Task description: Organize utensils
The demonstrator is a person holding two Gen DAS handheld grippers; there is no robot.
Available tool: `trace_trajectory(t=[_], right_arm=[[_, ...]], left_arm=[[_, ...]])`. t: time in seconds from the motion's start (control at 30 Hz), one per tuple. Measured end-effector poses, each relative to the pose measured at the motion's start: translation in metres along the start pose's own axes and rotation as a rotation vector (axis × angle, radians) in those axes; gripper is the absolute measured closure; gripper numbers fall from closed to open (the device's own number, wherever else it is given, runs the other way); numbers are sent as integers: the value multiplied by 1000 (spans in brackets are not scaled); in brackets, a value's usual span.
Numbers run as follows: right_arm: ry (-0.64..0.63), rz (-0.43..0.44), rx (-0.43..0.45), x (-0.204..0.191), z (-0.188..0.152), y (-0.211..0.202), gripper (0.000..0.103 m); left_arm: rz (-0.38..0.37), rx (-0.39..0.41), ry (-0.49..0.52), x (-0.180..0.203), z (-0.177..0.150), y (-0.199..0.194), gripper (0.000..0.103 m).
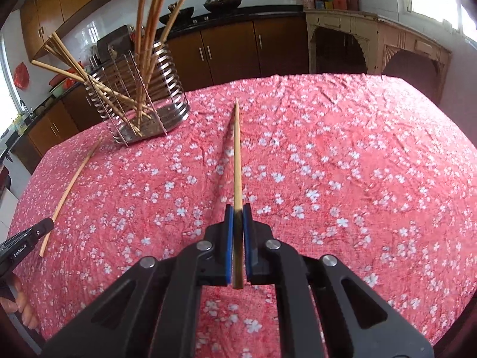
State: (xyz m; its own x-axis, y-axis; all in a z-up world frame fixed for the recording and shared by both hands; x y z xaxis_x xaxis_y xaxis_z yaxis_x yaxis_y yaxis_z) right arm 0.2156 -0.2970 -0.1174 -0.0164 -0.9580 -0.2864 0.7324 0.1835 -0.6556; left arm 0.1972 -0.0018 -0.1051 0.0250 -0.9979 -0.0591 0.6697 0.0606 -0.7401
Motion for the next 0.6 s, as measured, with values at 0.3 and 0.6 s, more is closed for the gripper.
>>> trace_trajectory(t=[0.3, 0.6], right_arm=[[-99, 29, 198, -19, 27, -61, 96], [-137, 81, 353, -36, 64, -97, 96]], left_arm=[[-48, 181, -40, -12, 24, -54, 96], [-90, 363, -127, -23, 71, -96, 96]])
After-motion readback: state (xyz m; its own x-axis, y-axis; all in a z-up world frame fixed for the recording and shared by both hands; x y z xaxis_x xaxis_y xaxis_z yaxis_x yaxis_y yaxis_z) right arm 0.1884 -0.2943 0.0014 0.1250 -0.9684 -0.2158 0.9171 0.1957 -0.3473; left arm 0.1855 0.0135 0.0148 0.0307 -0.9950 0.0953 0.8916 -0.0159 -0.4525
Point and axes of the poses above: each gripper's, at about its wrist camera, not at the fingertips, and y roughly the way its jaws point, x to its right, z to its top, the point moved 2 cm from there along y, roughly the way its jaws point, and after that the axes turned 11 degrees about z, right-handed, at the moved point
